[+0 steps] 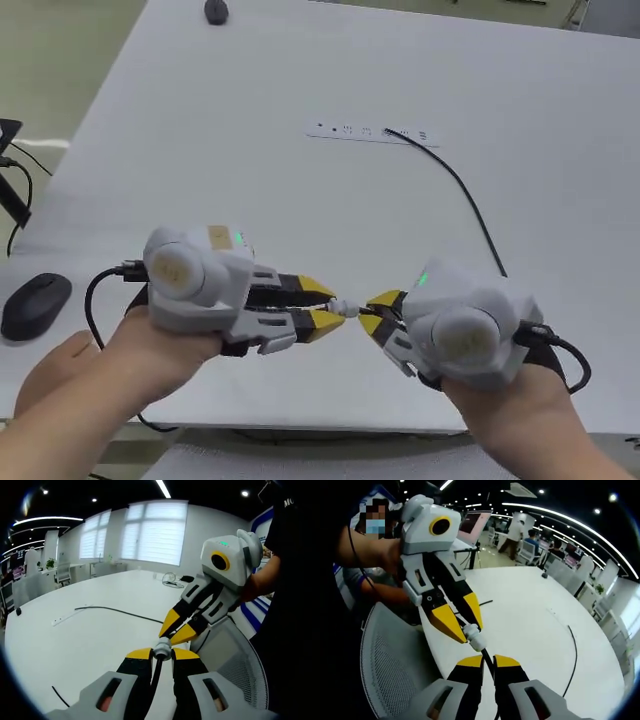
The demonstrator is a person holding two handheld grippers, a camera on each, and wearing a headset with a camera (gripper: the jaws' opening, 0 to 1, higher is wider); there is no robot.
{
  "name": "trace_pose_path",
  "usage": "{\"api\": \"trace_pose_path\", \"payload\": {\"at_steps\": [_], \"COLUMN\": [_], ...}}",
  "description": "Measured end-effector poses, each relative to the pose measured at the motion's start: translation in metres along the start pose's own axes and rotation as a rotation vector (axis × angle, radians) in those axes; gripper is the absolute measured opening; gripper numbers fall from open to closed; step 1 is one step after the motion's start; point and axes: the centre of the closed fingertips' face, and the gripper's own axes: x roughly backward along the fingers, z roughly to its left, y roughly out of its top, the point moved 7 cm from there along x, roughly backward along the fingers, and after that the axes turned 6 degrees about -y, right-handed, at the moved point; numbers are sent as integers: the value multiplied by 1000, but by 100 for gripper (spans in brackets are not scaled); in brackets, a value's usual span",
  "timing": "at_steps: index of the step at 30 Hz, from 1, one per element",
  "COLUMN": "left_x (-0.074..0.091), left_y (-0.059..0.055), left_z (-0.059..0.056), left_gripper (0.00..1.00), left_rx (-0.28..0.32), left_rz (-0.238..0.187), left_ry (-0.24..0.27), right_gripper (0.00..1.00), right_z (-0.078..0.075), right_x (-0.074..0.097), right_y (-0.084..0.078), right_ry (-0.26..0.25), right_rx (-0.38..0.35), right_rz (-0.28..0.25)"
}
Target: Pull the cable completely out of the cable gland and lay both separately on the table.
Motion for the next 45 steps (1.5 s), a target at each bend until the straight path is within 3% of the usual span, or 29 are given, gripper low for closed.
{"api": "trace_pose_path", "payload": {"at_steps": [2, 17, 20, 26, 45], "left_x": [0, 0, 0, 0, 2], "left_y": [0, 7, 6, 5, 2], "left_z": [-1, 0, 1, 1, 1], "left_gripper": [15, 15, 15, 15, 15], "left_rx": [-1, -9, -8, -7, -2], "left_rz": [2, -16, -15, -15, -18], "left_ry": [2, 11, 14, 14, 19], "right_gripper": [2, 0, 0, 0, 0], "right_z": [1, -5, -7, -11, -21], "right_x": [-1, -2, -6, -12, -36], "right_y": [-1, -11, -19, -36, -101], "right_ry": [-5, -33, -32, -54, -85], "right_rx": [16, -57, -122, -124, -363], "right_rz": [0, -31, -20, 11, 138]}}
